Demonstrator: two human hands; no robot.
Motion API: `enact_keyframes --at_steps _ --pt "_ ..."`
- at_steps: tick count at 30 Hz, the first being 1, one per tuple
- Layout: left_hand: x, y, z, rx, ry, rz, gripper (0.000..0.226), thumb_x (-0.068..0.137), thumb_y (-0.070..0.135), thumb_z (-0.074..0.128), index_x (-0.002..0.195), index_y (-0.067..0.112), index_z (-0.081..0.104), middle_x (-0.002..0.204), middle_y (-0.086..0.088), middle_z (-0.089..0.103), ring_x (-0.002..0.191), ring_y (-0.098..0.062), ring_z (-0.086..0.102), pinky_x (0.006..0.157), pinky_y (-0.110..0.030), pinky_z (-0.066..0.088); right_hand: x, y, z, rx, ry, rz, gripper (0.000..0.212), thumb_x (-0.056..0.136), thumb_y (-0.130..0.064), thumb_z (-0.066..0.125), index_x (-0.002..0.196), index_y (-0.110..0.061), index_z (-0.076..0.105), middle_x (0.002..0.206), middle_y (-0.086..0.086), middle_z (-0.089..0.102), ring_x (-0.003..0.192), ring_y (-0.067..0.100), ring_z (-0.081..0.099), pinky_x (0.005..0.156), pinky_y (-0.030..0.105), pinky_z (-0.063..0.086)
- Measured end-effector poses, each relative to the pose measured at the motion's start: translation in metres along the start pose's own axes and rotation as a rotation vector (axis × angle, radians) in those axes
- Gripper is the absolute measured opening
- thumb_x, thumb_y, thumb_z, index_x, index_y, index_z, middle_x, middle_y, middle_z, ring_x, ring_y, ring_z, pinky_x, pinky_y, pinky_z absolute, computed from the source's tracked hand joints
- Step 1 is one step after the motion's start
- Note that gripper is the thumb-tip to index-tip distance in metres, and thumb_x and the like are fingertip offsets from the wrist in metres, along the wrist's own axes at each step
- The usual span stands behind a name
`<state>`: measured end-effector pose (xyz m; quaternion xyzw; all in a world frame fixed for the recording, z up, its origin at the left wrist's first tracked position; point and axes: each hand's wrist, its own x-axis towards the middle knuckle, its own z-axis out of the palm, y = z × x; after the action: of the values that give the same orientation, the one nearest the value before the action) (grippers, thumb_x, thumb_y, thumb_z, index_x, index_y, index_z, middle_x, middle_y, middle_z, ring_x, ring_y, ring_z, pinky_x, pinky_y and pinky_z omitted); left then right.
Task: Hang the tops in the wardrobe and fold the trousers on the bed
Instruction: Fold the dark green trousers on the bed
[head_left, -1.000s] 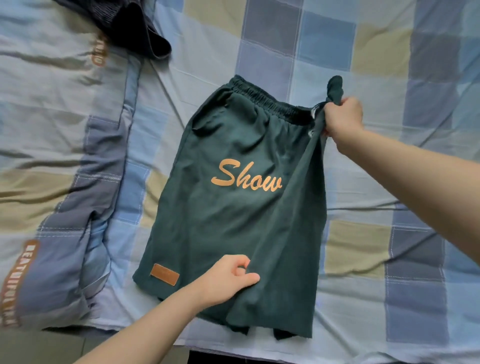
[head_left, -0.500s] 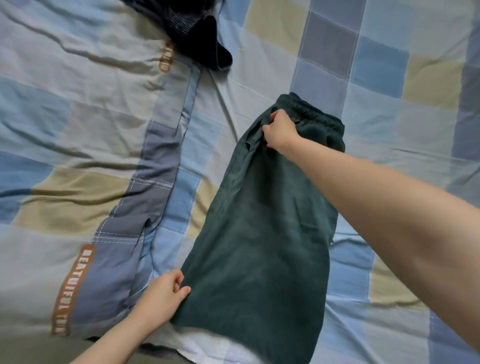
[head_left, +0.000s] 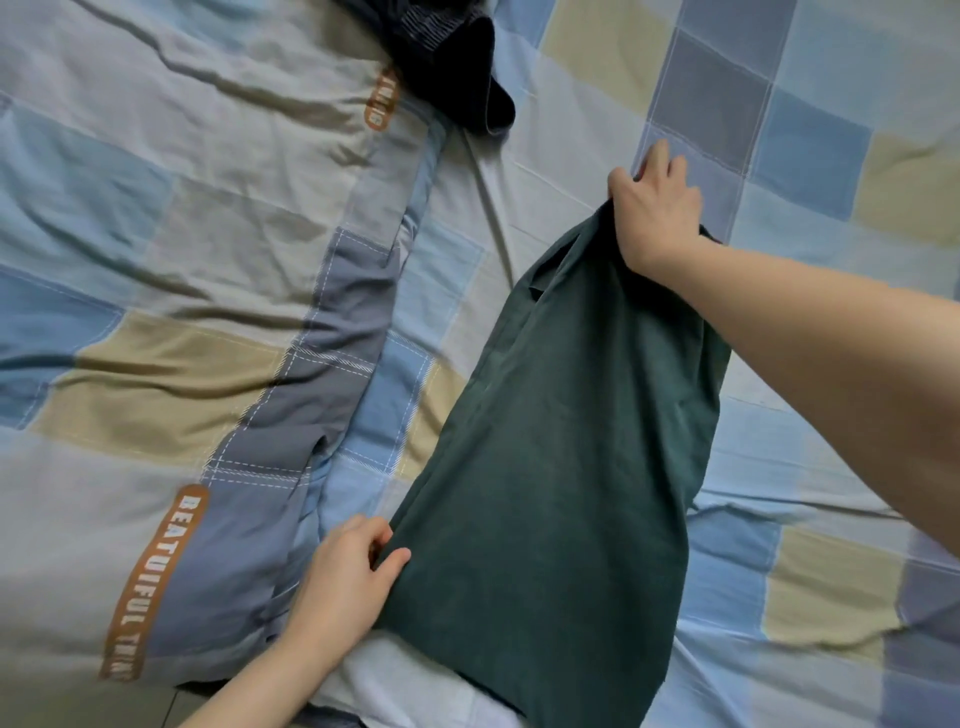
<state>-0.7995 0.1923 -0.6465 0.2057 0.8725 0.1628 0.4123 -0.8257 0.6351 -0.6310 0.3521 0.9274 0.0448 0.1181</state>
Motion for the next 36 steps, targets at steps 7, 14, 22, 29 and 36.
enact_keyframes --at_steps 7,14,22,29,36 --pt "0.02 -0.001 0.003 -0.161 0.004 -0.05 0.036 0.076 0.016 0.079 0.076 0.027 0.045 0.079 0.006 0.057 0.068 -0.009 0.054 0.064 -0.022 0.041 0.035 0.013 0.022 0.502 -0.367 0.245 0.102 0.079 -0.04 0.073 0.15 -0.024 0.001 0.142 0.017 0.038 0.131 0.041 0.035 0.11 0.049 0.026" --pt "0.019 -0.007 0.001 -0.275 -0.22 -0.015 0.003 0.09 0.025 0.067 0.09 0.022 0.068 0.082 0.015 0.072 0.082 -0.008 0.066 0.081 -0.03 0.052 0.04 0.025 0.021 0.634 -0.227 0.342 0.052 0.075 -0.037 0.078 0.112 -0.013 0.051 0.111 0.006 0.056 0.12 0.032 0.045 0.101 0.048 0.035" --pt "0.04 0.0 -0.01 -0.262 0.029 -0.069 0.013 0.093 0.019 0.063 0.084 0.019 0.053 0.081 0.008 0.063 0.072 0.001 0.057 0.063 -0.016 0.039 0.052 -0.008 -0.019 0.162 0.065 0.123 0.076 0.084 -0.019 0.067 0.146 -0.016 0.023 0.141 0.018 0.038 0.128 0.036 0.034 0.101 0.051 0.025" --pt "0.041 0.0 -0.012 -0.281 0.003 -0.181 0.009 0.096 0.006 0.052 0.097 0.01 0.06 0.096 -0.006 0.07 0.094 -0.028 0.063 0.086 -0.04 0.048 -0.126 0.004 0.024 0.632 0.175 0.278 0.054 0.085 -0.016 0.061 0.135 -0.013 0.041 0.122 0.009 0.051 0.113 0.029 0.044 0.097 0.041 0.033" --pt "0.047 0.009 -0.011 -0.299 0.027 -0.309 0.017 0.097 0.006 0.048 0.093 -0.006 0.058 0.087 -0.015 0.063 0.084 -0.026 0.053 0.065 -0.034 0.035 -0.317 0.031 0.097 1.172 -0.329 0.938 0.02 0.096 -0.025 0.053 0.099 -0.006 0.059 0.096 0.016 0.068 0.086 0.03 0.064 0.085 0.051 0.051"
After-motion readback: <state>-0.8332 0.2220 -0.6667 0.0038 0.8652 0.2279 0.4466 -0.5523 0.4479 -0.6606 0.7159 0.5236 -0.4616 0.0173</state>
